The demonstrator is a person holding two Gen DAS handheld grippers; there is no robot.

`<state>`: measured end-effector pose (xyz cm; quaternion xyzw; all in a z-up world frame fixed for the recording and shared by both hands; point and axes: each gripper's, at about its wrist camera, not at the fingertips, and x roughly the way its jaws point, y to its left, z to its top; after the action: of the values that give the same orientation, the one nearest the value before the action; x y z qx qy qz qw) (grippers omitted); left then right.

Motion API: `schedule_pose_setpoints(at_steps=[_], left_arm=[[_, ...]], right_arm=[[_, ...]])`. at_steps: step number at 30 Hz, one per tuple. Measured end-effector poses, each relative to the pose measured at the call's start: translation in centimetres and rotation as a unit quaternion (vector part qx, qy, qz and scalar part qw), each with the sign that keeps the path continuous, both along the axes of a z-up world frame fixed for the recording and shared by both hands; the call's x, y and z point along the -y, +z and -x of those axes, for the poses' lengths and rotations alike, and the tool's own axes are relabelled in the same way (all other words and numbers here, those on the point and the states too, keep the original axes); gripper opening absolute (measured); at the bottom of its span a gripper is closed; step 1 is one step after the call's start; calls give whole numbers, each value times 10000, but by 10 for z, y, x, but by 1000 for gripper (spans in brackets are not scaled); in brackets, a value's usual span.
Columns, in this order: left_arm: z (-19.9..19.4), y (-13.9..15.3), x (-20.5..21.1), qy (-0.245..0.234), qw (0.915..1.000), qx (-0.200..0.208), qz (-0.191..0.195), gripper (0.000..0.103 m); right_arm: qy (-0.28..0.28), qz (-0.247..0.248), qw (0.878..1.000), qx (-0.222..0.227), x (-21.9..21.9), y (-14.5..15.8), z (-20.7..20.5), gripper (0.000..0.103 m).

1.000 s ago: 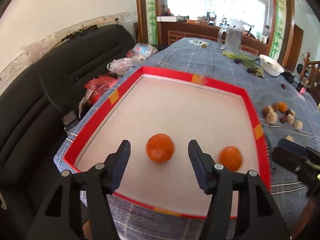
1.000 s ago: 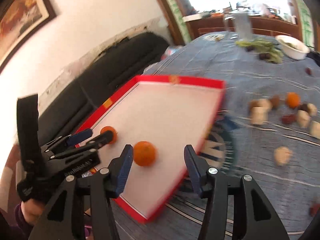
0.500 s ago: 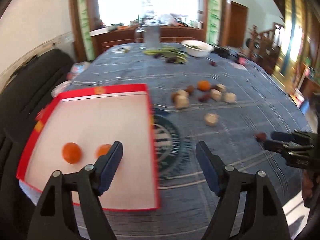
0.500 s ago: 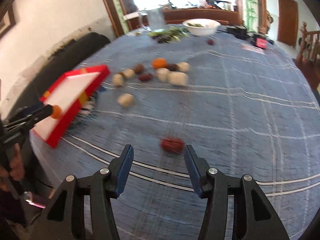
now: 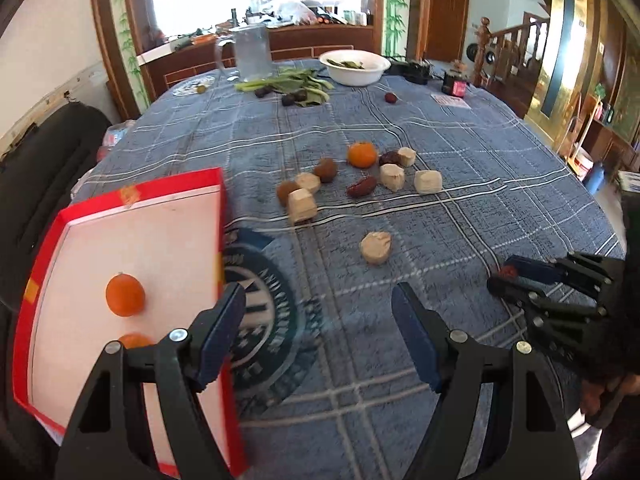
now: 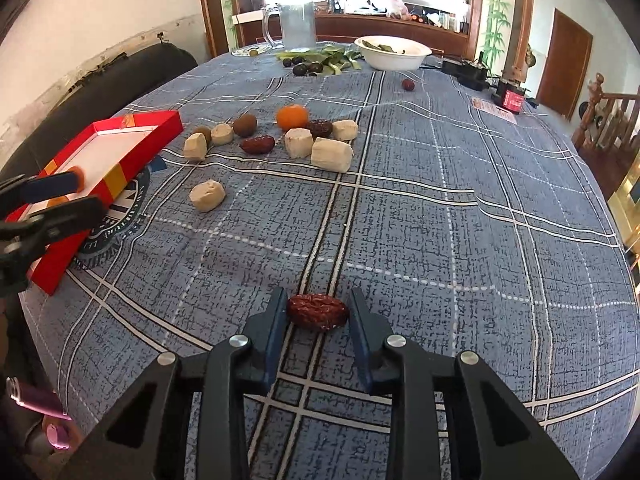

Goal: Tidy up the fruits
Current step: 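Grasp a red date with the right gripper while the left grasps a beige round piece, then carry the date and beige piece over the tray and open both grippers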

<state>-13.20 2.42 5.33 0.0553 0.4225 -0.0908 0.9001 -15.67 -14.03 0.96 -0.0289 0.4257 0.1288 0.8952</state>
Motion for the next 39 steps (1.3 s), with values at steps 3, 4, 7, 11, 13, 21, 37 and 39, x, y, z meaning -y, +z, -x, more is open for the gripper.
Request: schedule_pose_setpoints(at_steps=[3, 4, 7, 11, 13, 21, 37, 39], left_arm=[[-19, -10, 17, -88, 9998, -153, -32, 76], [-26, -13, 22, -132, 9997, -208, -45, 76], [-42, -25, 29, -102, 9992, -353, -124, 73], [-52, -35, 32, -97, 9986, -503, -98, 60], [-55, -37, 35, -119, 9985, -521, -133, 56], [-57, -39, 44, -302, 9983, -491, -35, 28], [28, 44, -60, 890, 9915, 879, 362, 26], [36, 49, -81, 1144, 9880, 994, 307, 26]], right_arm=[[-176, -831, 9963, 102, 23, 6, -3, 30], [-251, -1073, 9937, 188, 31, 10, -5, 30], [-483, -1569, 9854, 446, 53, 16, -11, 30], [-534, -2413, 9685, 312, 75, 12, -17, 30], [-564, -2519, 9657, 289, 76, 12, -19, 30], [-432, -2278, 9715, 483, 66, 15, -14, 30], [-710, -1918, 9775, 524, 58, 17, -15, 30], [-588, -1927, 9784, 468, 45, 18, -16, 30]])
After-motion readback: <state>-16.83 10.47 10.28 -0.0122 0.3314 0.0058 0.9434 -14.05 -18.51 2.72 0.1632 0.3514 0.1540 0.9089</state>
